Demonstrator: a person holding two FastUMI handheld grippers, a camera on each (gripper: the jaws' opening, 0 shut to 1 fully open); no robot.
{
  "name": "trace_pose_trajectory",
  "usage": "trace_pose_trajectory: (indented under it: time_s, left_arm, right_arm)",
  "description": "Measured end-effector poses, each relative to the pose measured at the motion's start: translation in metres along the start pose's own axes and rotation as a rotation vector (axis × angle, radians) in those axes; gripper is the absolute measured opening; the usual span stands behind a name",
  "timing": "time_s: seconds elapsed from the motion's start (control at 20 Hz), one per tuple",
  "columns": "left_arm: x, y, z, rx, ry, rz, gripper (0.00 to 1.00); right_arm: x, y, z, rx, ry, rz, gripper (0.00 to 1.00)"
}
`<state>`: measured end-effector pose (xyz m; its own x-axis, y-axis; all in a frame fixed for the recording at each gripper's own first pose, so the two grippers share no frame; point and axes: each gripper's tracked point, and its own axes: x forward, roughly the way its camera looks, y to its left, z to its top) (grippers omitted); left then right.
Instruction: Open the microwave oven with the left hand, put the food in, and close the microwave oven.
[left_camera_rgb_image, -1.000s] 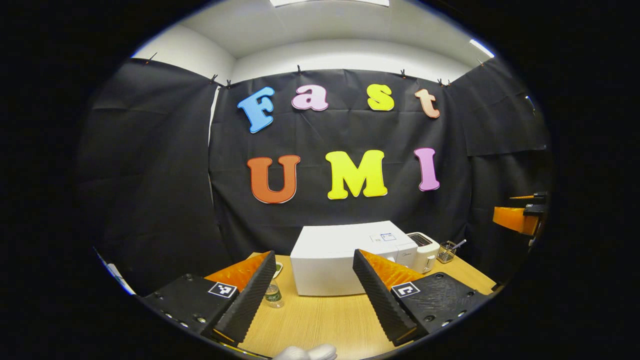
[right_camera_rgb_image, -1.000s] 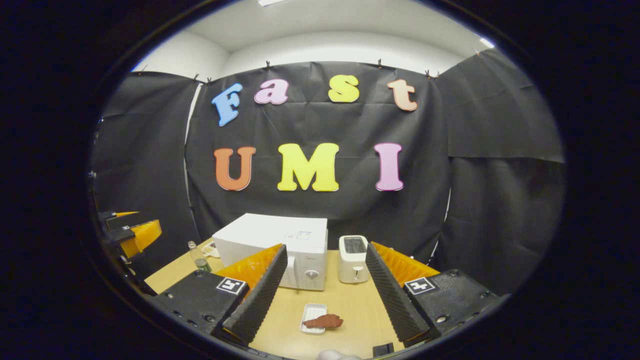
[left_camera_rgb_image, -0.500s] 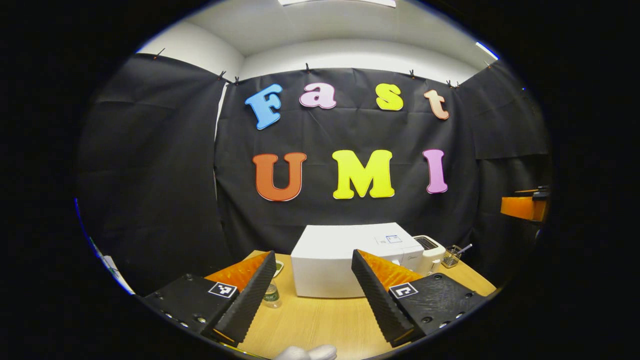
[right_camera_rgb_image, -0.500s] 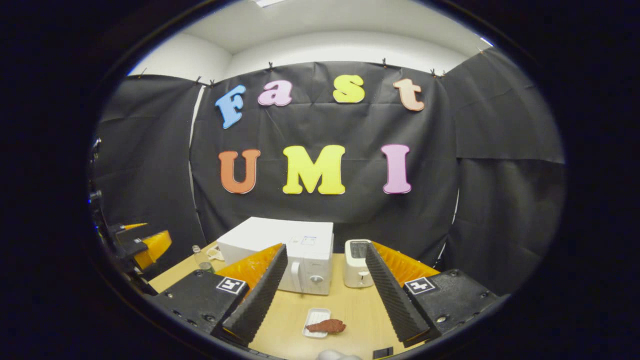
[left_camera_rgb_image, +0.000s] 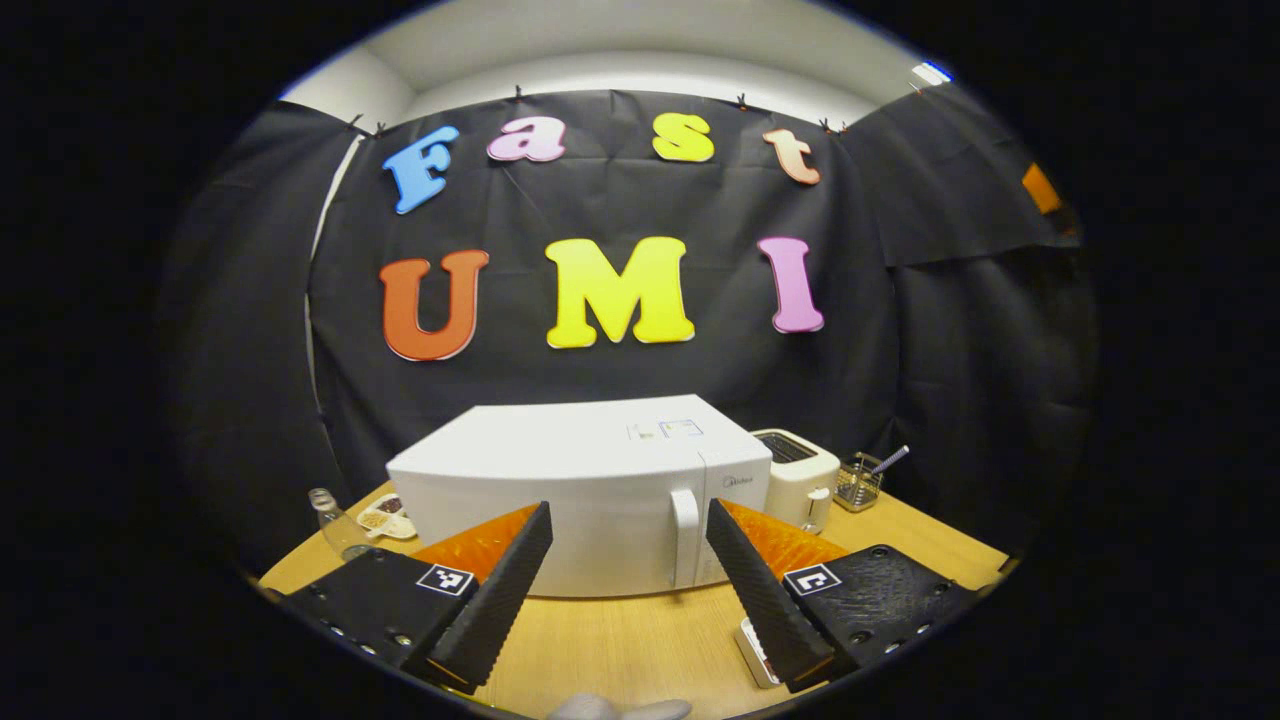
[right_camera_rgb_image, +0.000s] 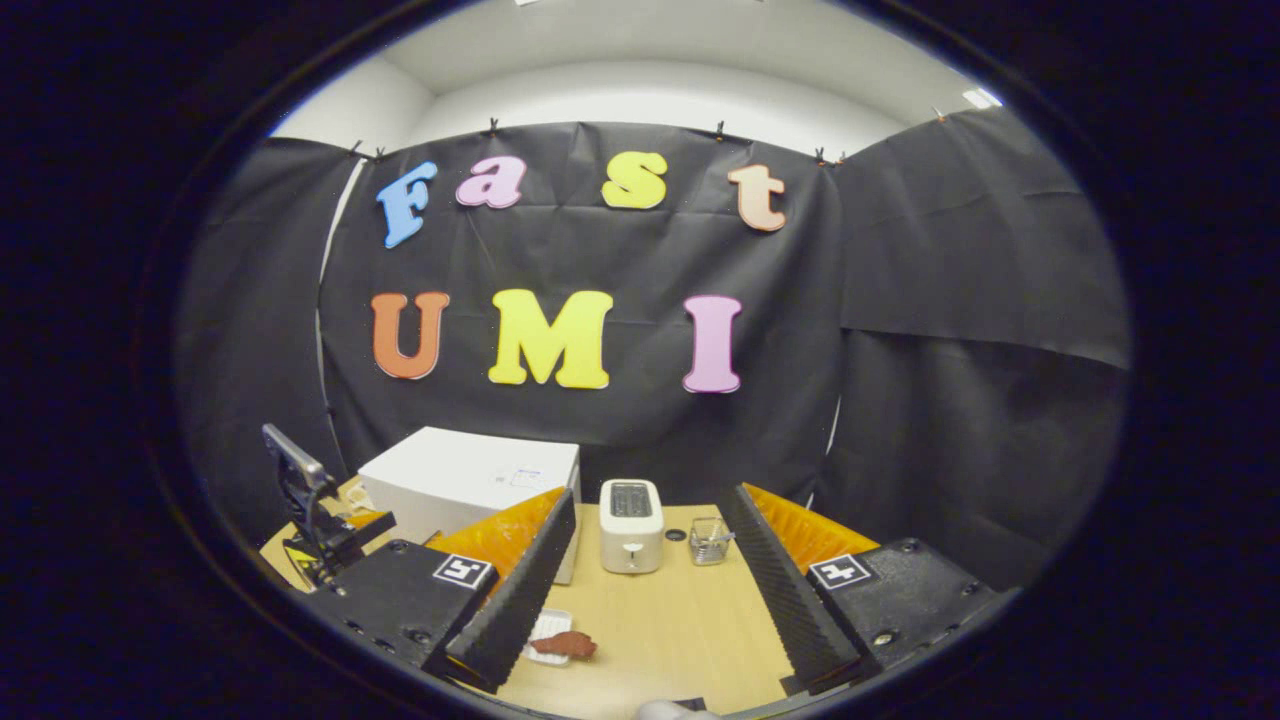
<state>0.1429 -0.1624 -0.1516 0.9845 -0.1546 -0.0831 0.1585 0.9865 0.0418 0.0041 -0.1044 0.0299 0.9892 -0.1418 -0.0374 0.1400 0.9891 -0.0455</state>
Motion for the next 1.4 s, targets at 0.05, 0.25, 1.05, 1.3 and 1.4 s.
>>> trace_pose_trajectory:
  time_s: [0.05, 0.25, 1.05, 1.3, 1.4]
  left_arm:
    - [0.015, -0.012, -0.014, -0.001, 0.017, -0.018, 0.97]
    - [0.068, -0.031, -0.055, -0.014, 0.077, -0.013, 0.97]
    - [0.121, -0.035, -0.074, -0.039, 0.052, 0.019, 0.19]
    - [0.120, -0.034, -0.074, -0.063, 0.068, 0.006, 0.12]
    - [0.118, -0.035, -0.075, -0.063, 0.077, 0.000, 0.12]
  right_arm:
    - [-0.002, -0.009, -0.006, -0.005, 0.018, -0.017, 0.93]
    - [-0.013, -0.032, -0.024, -0.010, 0.062, -0.082, 0.93]
    - [-0.021, -0.062, -0.055, 0.000, 0.143, -0.119, 0.94]
    - [-0.021, -0.053, -0.049, -0.023, 0.129, -0.093, 0.94]
    - [-0.021, -0.052, -0.049, -0.021, 0.126, -0.085, 1.00]
